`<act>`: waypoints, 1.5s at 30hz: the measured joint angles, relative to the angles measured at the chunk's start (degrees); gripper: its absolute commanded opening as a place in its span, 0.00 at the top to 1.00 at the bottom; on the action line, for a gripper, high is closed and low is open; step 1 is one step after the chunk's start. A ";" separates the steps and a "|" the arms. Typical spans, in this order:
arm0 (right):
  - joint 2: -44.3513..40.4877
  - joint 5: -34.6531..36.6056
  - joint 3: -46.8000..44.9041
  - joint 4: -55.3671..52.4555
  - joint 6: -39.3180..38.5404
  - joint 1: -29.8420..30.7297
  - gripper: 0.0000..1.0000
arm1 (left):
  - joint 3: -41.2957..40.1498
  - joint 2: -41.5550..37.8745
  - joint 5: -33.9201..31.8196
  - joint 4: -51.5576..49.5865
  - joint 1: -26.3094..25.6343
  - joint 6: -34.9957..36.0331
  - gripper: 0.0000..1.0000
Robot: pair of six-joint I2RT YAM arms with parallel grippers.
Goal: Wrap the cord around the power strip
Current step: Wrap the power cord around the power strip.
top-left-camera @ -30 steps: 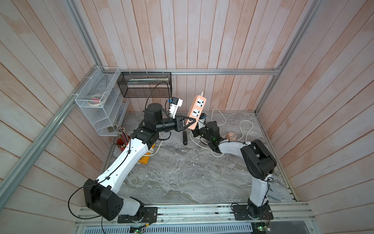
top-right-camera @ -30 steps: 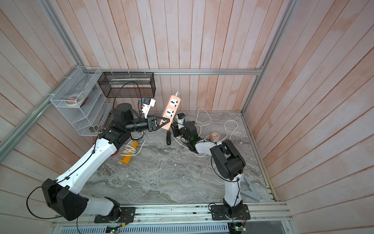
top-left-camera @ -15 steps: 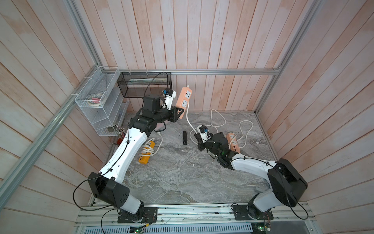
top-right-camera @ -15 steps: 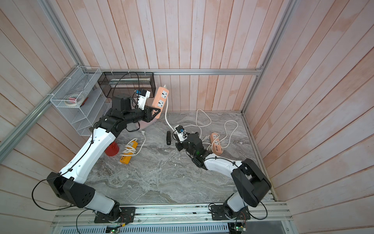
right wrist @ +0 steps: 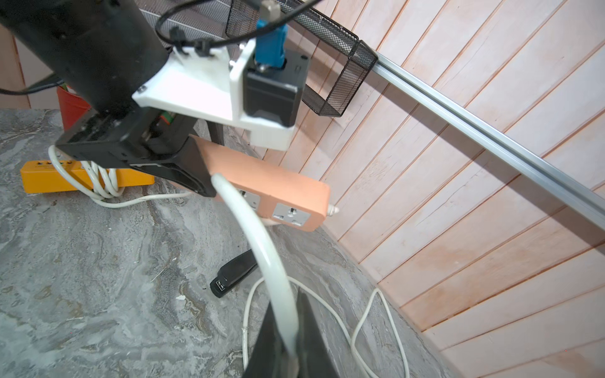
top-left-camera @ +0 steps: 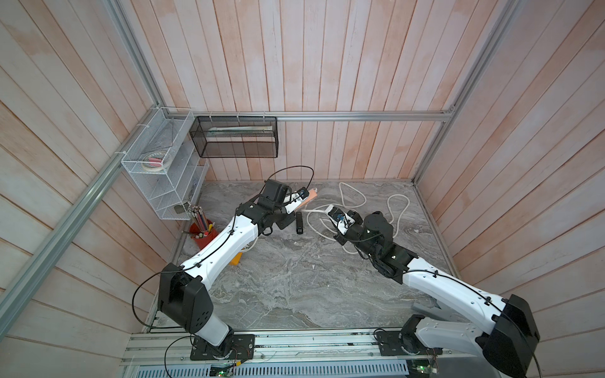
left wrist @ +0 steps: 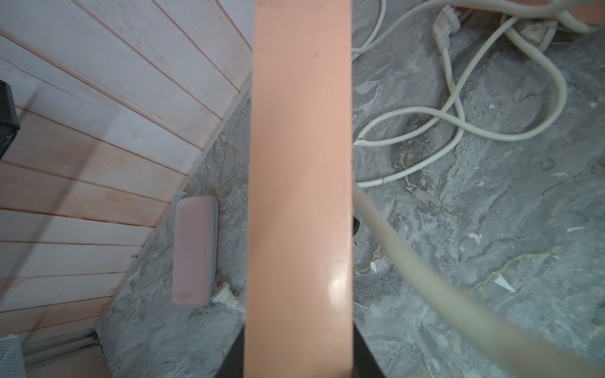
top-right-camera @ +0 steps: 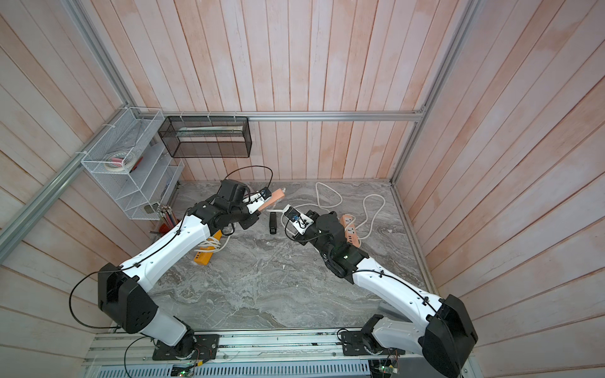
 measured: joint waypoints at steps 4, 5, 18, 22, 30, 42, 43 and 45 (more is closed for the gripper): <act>0.48 -1.90 5.05 -3.45 -1.77 -1.09 1.00 | -2.32 -3.28 3.26 -0.02 -0.02 3.69 1.00; 0.96 -2.38 6.54 -3.87 -2.27 -1.49 1.00 | -2.51 -3.82 4.39 -0.15 -0.17 4.48 1.00; 17.29 -26.49 26.21 -12.07 -0.79 -18.01 1.00 | -7.82 -10.62 17.51 0.33 -5.99 7.76 1.00; 22.32 -38.82 26.73 -10.58 4.70 -22.32 0.84 | -9.27 -14.62 21.29 3.63 -6.36 6.36 1.00; 26.25 -45.94 17.27 9.49 21.35 -22.58 0.51 | -11.93 -19.15 25.49 13.92 -6.54 -1.62 1.00; 34.34 -37.70 9.53 28.50 32.70 -21.57 0.50 | -9.73 -19.28 25.38 18.23 -4.57 -11.47 1.00; 35.04 -36.57 9.01 29.94 33.22 -21.35 0.56 | -9.53 -19.28 25.38 18.53 -4.20 -12.20 1.00; 36.17 -34.77 8.13 32.02 34.27 -20.74 0.73 | -9.09 -19.28 25.38 19.12 -3.39 -13.53 1.00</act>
